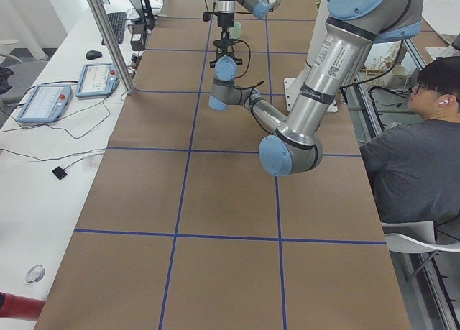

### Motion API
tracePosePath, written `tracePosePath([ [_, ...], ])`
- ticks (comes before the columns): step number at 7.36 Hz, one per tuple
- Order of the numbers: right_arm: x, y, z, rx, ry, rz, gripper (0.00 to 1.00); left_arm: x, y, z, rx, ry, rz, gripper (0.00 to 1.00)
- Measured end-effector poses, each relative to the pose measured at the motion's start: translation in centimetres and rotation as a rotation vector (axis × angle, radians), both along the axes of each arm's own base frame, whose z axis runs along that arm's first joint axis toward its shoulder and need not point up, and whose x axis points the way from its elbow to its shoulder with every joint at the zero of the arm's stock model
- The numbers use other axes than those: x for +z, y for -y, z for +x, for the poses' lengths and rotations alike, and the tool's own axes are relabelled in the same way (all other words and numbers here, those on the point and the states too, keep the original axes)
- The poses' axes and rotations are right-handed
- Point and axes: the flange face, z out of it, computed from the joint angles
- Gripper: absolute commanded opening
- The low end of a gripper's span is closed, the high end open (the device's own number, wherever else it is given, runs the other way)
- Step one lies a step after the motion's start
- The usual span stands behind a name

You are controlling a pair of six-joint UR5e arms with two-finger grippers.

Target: Transfer and stack yellow cup on green cup

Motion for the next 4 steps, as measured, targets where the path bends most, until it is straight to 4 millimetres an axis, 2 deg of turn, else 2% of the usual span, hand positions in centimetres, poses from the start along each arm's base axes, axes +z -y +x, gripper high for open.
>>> tracePosePath([
  [2, 0.1, -0.1, 0.3, 0.001, 0.001, 0.0, 0.0, 0.3, 0.1, 0.1, -0.001, 0.002, 0.001, 1.0],
  [4, 2.0, 1.1, 1.5, 0.024, -0.029, -0.018, 0.0, 0.6, 0.1, 0.1, -0.001, 0.007, -0.004, 1.0],
])
